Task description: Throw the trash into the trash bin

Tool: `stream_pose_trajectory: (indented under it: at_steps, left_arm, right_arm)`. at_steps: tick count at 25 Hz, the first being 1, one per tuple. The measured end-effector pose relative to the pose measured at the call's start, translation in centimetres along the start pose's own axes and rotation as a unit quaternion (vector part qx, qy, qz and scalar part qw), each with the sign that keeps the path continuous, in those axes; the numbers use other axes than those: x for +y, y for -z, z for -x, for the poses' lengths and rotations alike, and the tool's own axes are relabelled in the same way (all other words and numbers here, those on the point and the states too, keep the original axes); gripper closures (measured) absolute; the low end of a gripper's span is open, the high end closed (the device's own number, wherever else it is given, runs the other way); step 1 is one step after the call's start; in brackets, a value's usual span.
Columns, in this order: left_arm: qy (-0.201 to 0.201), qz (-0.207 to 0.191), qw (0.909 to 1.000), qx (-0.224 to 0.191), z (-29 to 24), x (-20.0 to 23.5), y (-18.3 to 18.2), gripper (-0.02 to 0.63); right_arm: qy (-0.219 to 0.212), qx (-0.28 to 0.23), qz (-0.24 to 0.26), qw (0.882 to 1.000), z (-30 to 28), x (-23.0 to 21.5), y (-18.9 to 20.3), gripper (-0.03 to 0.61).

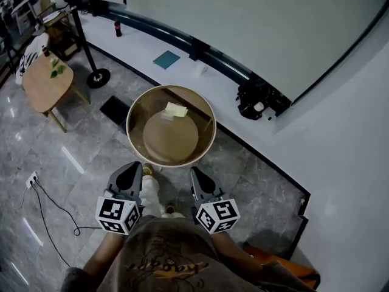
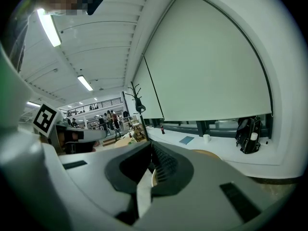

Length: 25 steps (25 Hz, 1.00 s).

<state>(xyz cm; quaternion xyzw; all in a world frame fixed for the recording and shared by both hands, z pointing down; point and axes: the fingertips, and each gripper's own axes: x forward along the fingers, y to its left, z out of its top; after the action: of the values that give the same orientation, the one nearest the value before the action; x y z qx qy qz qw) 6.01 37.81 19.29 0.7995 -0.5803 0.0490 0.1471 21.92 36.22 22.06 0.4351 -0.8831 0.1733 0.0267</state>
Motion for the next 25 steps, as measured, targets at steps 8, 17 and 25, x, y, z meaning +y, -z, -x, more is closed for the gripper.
stream_pose_trajectory:
  at_steps: [8,17,25]
  left_arm:
    - [0.022,-0.001,0.9997,0.006,-6.5,3.1,-1.3,0.594]
    - [0.053,-0.002,0.9984,0.019,-15.1,8.4,-4.0,0.594]
    - [0.097,-0.010,0.9945,0.039,-22.2,13.0,-6.5,0.594]
  right_arm:
    - [0.013,0.012,-0.009,1.000,-5.6,-2.6,-0.4,0.558]
    - [0.014,0.030,-0.008,0.999,-14.9,-4.3,-2.4,0.560]
    - [0.042,0.029,-0.014,0.999,-22.7,-5.8,-4.8,0.560]
